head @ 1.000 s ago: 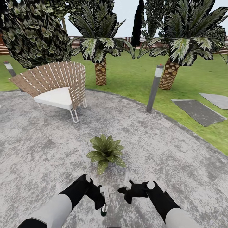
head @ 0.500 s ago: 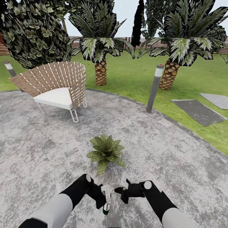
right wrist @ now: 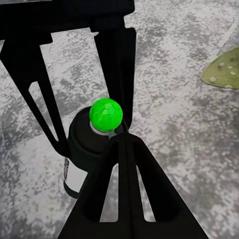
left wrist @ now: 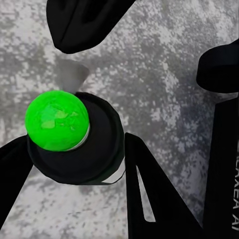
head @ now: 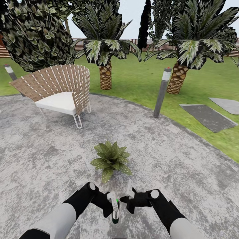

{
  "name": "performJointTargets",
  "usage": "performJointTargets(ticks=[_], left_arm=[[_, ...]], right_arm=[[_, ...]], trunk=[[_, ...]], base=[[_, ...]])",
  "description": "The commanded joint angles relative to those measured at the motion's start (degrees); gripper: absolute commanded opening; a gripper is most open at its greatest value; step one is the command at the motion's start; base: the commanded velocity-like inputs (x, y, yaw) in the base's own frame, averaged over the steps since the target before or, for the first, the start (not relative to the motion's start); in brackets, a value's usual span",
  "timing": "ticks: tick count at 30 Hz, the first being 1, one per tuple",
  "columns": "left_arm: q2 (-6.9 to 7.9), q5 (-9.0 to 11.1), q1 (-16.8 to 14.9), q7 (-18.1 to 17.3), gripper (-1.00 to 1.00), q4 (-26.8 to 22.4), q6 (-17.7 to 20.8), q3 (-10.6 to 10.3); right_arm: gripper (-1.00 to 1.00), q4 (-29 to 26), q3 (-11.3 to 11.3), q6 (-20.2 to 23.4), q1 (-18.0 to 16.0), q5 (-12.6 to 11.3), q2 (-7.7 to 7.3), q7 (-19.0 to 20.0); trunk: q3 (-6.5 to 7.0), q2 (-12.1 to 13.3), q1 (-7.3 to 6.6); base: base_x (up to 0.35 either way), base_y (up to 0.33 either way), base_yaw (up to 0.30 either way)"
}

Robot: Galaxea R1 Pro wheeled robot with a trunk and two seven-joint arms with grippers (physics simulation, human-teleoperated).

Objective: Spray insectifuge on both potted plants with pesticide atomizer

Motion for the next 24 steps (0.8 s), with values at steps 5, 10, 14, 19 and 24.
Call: performJointTargets(ticks=[5,10,14,19,24], left_arm=[[-0.05,0.2,0.0,-0.2,-1.0,-0.1,0.4,0.0],[-0.07,2.0,0.0,-0.2,-1.0,-0.1,0.4,0.0],[-0.08,2.5,0.0,-0.2,-1.0,0.3,-1.3,0.0],[-0.08,2.6,0.0,-0.2,-1.0,0.4,-1.6,0.0],[0.15,2.3,0.0,-0.2,-1.0,0.8,-1.7,-0.1]], right_arm=[[-1.0,-0.1,-0.1,-0.5,0.0,0.6,0.02,0.0],[-1.0,-0.1,-0.1,-0.5,0.0,0.6,0.02,0.0],[-1.0,0.0,-0.1,-0.5,0.0,0.6,0.02,0.0],[-1.0,0.0,-0.1,-0.5,0.0,0.6,0.02,0.0],[-1.0,0.0,-0.1,-0.5,0.0,0.6,0.02,0.0]], trunk=[[-0.05,0.0,-0.01],[-0.05,0.0,-0.01],[-0.05,0.0,-0.01],[-0.05,0.0,-0.01],[-0.05,0.0,-0.01]], base=[[0.0,0.0,0.0],[0.0,0.0,0.0],[0.0,0.0,0.0],[0.0,0.0,0.0],[0.0,0.0,0.0]])
